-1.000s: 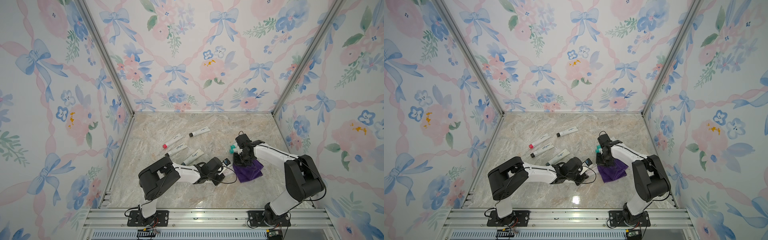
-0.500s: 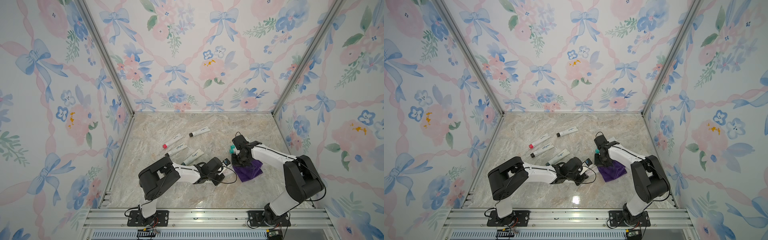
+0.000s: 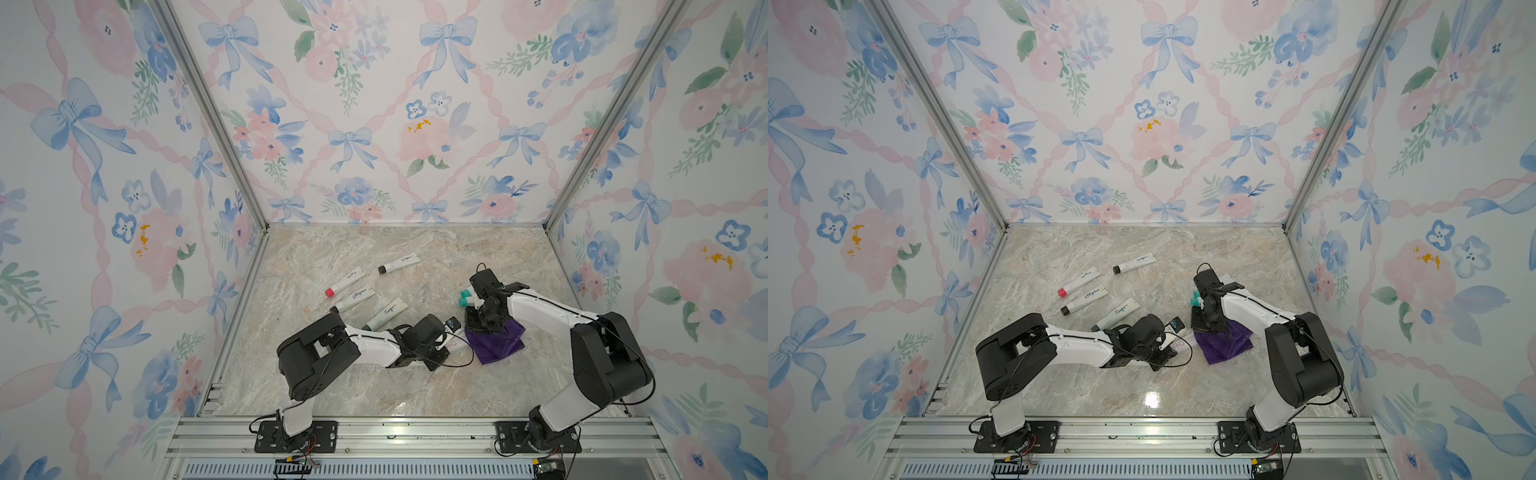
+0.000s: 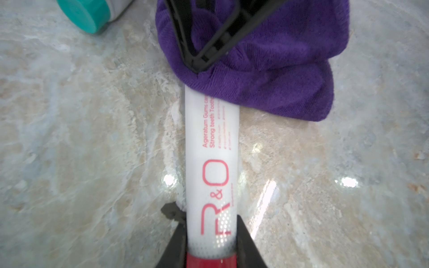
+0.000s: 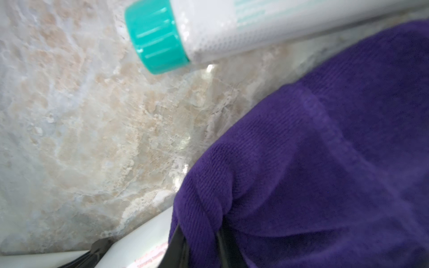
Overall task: Wipe the surface of the toothpaste tube
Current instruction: Wipe the dirt from the toothpaste tube.
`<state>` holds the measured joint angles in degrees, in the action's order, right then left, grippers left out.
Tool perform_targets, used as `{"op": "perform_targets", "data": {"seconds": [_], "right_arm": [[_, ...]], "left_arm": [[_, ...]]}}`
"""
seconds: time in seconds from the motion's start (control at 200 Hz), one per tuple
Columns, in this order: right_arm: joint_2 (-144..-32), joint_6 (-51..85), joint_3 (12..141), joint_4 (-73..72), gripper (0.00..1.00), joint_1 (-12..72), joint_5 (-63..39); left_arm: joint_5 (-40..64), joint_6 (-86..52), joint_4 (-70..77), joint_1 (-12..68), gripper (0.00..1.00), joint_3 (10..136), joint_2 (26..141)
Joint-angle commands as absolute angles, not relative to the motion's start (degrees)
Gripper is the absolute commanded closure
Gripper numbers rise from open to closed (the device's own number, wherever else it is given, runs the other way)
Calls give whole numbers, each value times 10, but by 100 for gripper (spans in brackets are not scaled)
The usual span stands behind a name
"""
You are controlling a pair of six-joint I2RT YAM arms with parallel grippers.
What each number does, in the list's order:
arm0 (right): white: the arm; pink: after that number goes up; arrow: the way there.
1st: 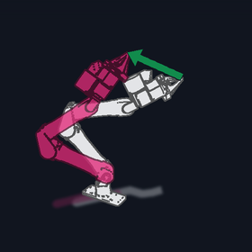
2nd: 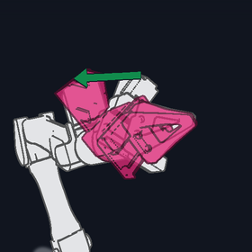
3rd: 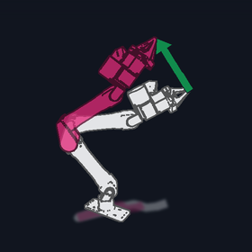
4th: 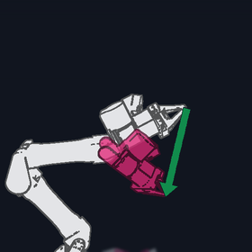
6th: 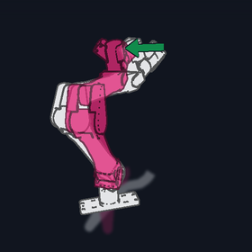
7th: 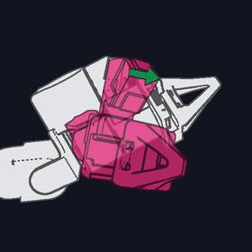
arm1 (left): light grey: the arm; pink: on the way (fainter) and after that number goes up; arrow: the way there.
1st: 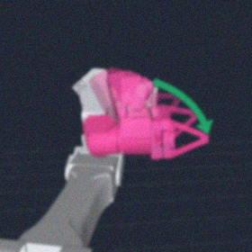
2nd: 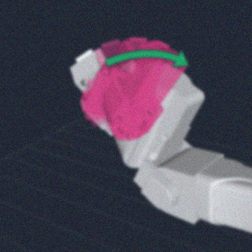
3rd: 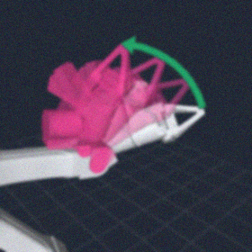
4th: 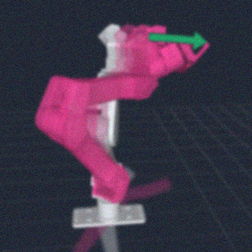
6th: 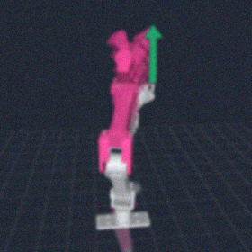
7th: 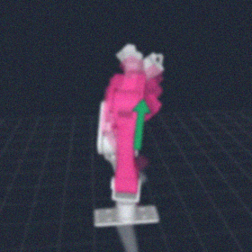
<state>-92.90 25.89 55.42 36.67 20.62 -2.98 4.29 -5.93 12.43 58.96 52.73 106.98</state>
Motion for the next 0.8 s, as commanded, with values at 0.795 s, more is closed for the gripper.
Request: {"op": "perform_targets", "data": {"seconds": [0.795], "right_arm": [[-939,245,544,413,81,210,1]], "left_arm": [[29,-51,104,592,80,530,1091]]}}
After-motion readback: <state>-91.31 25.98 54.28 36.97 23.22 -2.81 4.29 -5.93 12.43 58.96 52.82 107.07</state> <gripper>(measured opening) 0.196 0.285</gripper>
